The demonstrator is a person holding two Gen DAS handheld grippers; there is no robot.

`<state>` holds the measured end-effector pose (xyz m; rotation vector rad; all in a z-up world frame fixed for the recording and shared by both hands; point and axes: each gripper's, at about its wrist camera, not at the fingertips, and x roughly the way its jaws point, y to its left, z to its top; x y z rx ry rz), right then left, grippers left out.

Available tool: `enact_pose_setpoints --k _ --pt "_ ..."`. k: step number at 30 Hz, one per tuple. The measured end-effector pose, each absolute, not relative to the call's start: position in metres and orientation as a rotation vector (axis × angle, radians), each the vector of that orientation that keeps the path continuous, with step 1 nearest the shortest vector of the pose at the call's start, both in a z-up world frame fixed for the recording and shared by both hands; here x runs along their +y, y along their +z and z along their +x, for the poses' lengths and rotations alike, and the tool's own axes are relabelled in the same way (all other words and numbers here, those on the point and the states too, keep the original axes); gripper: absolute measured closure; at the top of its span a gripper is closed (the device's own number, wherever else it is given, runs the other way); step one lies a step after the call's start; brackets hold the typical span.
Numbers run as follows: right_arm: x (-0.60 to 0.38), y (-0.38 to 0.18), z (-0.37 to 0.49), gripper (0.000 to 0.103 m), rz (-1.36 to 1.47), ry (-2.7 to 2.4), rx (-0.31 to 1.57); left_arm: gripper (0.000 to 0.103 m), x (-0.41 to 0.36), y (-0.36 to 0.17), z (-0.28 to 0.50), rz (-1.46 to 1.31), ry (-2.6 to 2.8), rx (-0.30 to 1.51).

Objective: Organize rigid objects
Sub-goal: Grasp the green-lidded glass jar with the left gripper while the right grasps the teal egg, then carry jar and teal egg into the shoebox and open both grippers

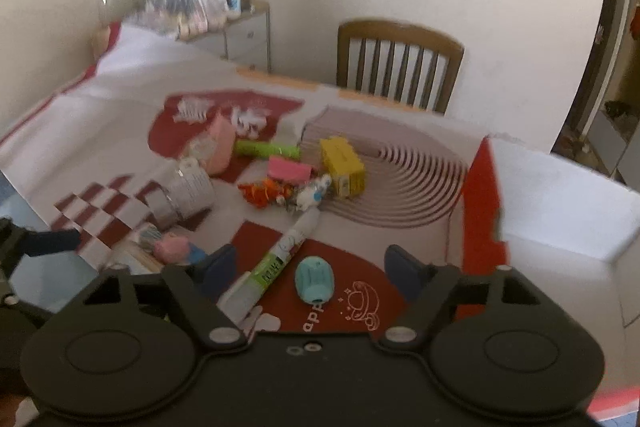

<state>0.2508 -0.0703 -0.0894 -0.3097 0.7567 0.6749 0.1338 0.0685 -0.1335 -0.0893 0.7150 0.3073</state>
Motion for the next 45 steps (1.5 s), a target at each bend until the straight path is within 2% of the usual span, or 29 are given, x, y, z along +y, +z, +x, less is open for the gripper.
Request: enact_pose_setpoints --k 3,6,9,13,15,22,33,45 --pt "-0.066 -0.107 0.264 0.046 -0.301 0.673 0.821 0.004 0.067 -0.141 0.141 -0.070 0.312 0.731" --pt "-0.062 -0.119 0.269 0.051 -0.303 0.681 0.852 0.008 0.067 -0.147 0.146 -0.081 0.311 0.748" --pt "-0.059 -0.127 0.271 0.060 -0.307 0.683 0.862 0.019 0.067 -0.153 0.150 -0.098 0.295 0.762" --pt "-0.056 -0.130 0.274 0.066 -0.309 0.678 0.870 0.019 0.066 -0.154 0.150 -0.096 0.297 0.754" --pt "-0.055 -0.132 0.275 0.073 -0.309 0.668 0.870 0.019 0.066 -0.154 0.150 -0.095 0.296 0.754" --pt "-0.058 -0.123 0.269 0.074 -0.297 0.650 0.851 0.019 0.068 -0.150 0.147 -0.120 0.297 0.767" --pt "-0.089 -0.077 0.229 0.074 -0.236 0.609 0.794 0.019 0.070 -0.125 0.119 -0.169 0.265 0.739" --pt "-0.136 -0.020 0.190 0.074 -0.184 0.528 0.731 0.019 0.056 -0.053 0.101 -0.203 0.175 0.680"
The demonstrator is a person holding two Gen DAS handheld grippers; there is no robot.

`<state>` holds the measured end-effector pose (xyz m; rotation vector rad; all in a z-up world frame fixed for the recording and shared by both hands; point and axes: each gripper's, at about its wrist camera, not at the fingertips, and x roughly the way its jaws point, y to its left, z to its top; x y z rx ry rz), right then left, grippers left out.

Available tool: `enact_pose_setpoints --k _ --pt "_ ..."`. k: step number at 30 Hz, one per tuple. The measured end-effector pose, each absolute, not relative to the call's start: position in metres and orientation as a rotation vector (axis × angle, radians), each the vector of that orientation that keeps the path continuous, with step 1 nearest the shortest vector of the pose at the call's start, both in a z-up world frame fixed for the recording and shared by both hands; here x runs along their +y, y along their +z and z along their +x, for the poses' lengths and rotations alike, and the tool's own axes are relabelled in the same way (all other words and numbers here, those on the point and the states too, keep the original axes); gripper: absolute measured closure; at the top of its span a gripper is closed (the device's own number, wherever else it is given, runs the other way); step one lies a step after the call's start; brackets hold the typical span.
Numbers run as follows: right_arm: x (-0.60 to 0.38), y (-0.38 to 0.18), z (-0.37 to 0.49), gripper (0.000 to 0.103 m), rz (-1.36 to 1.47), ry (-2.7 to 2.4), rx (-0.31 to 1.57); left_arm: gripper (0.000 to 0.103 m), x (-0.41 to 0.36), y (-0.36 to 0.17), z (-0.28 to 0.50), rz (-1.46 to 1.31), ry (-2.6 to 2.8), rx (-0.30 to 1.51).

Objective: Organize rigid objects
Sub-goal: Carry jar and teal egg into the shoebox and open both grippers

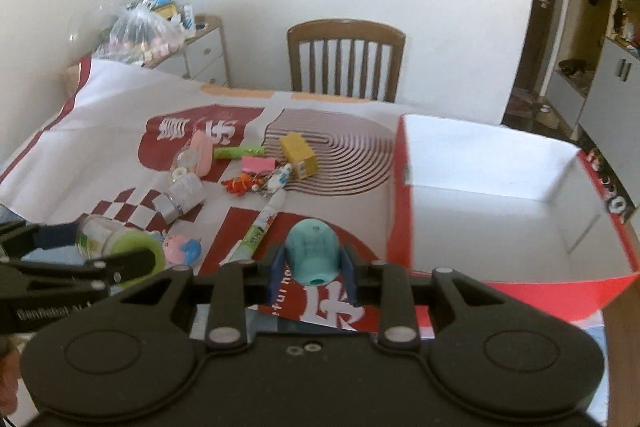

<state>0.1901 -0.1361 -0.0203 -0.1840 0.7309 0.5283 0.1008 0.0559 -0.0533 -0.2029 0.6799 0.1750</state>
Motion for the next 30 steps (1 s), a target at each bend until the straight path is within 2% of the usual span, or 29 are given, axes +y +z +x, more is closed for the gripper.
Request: enact_pose_setpoints --k 10,30 --pt "-0.183 0.000 0.199 0.074 -0.152 0.470 0.697 0.019 0.014 -0.007 0.121 -0.145 0.083 0.608" --pt "-0.301 -0.015 0.298 0.074 -0.184 0.465 0.718 0.019 -0.126 -0.007 0.261 -0.092 0.027 0.652"
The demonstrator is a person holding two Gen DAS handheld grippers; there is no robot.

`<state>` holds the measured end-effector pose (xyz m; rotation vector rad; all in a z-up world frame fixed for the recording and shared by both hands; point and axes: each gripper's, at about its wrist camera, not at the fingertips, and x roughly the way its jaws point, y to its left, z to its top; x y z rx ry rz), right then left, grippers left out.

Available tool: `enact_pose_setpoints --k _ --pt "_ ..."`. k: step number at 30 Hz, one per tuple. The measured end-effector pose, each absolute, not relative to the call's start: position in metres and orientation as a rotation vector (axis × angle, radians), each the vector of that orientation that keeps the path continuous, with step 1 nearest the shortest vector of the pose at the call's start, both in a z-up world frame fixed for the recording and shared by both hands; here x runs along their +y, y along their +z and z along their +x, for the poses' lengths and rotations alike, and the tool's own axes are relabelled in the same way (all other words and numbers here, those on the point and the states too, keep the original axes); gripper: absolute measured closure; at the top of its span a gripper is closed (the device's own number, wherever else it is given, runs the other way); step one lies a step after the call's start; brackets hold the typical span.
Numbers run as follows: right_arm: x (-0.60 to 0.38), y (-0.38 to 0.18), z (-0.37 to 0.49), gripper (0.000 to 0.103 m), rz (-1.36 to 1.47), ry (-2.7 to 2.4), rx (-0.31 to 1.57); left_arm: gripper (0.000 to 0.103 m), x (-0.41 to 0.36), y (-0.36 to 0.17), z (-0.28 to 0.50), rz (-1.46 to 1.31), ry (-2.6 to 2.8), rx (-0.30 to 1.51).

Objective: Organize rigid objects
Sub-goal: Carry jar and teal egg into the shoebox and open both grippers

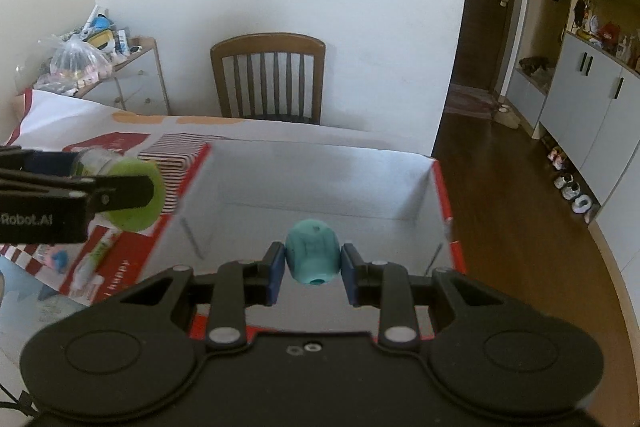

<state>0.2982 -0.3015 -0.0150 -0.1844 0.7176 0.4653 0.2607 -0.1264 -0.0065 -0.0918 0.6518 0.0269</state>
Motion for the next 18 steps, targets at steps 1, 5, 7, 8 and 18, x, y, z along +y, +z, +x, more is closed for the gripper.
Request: enact_pose_setpoints --k 1,5,7,8,18 --pt "-0.304 -0.017 0.304 0.074 -0.186 0.467 0.723 0.019 -0.132 -0.007 0.268 -0.090 0.021 0.656" --pt "-0.314 -0.028 0.324 0.074 -0.193 0.481 0.753 0.019 -0.148 -0.018 0.299 -0.082 0.009 0.691" --pt "-0.316 -0.035 0.335 0.074 -0.198 0.489 0.775 0.019 -0.154 -0.026 0.316 -0.077 0.016 0.716" --pt "-0.316 -0.038 0.339 0.074 -0.202 0.494 0.785 0.019 -0.156 -0.030 0.323 -0.076 0.019 0.730" --pt "-0.305 -0.071 0.381 0.074 -0.247 0.554 0.907 0.019 -0.159 -0.080 0.385 -0.079 0.053 0.882"
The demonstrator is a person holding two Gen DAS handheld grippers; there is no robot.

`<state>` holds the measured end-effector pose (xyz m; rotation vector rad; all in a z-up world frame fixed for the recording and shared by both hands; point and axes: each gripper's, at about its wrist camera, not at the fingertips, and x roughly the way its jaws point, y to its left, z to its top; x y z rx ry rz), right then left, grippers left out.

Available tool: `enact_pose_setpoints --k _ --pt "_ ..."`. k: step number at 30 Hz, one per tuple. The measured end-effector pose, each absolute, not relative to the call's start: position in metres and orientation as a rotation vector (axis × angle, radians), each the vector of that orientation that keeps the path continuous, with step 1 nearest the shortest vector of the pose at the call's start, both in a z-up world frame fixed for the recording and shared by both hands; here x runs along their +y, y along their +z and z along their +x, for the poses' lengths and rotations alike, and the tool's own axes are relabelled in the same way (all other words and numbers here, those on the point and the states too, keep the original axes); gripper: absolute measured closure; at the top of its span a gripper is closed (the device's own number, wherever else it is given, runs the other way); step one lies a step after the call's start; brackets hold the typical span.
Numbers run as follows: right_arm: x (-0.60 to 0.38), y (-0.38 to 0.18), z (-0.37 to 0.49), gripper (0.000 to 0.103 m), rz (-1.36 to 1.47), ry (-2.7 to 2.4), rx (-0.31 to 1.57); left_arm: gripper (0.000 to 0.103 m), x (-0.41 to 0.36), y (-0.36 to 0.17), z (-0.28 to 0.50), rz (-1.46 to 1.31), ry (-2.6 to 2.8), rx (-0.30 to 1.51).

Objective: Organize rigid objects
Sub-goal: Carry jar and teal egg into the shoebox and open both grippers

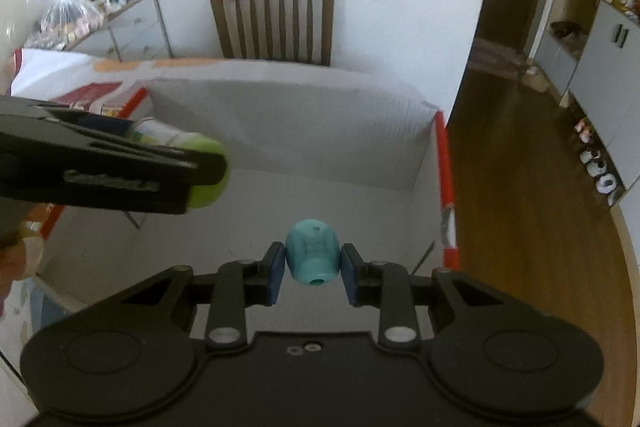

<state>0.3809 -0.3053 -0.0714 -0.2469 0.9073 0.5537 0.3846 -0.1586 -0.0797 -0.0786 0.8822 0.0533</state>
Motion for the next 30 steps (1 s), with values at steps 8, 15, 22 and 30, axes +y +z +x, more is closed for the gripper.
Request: enact_pose_setpoints --k 8,15,22,30 --pt "-0.292 -0.094 0.403 0.074 -0.289 0.578 1.036 0.019 -0.172 -0.106 0.424 -0.047 0.058 1.004" --pt "-0.285 -0.105 0.403 0.074 -0.338 0.572 1.099 0.019 -0.172 -0.128 0.438 -0.066 0.043 1.099" --pt "-0.283 -0.108 0.408 0.074 -0.340 0.546 1.132 0.020 -0.165 -0.137 0.440 -0.083 0.041 1.141" --pt "-0.284 -0.107 0.412 0.067 -0.318 0.560 1.140 0.020 -0.165 -0.132 0.440 -0.079 0.043 1.123"
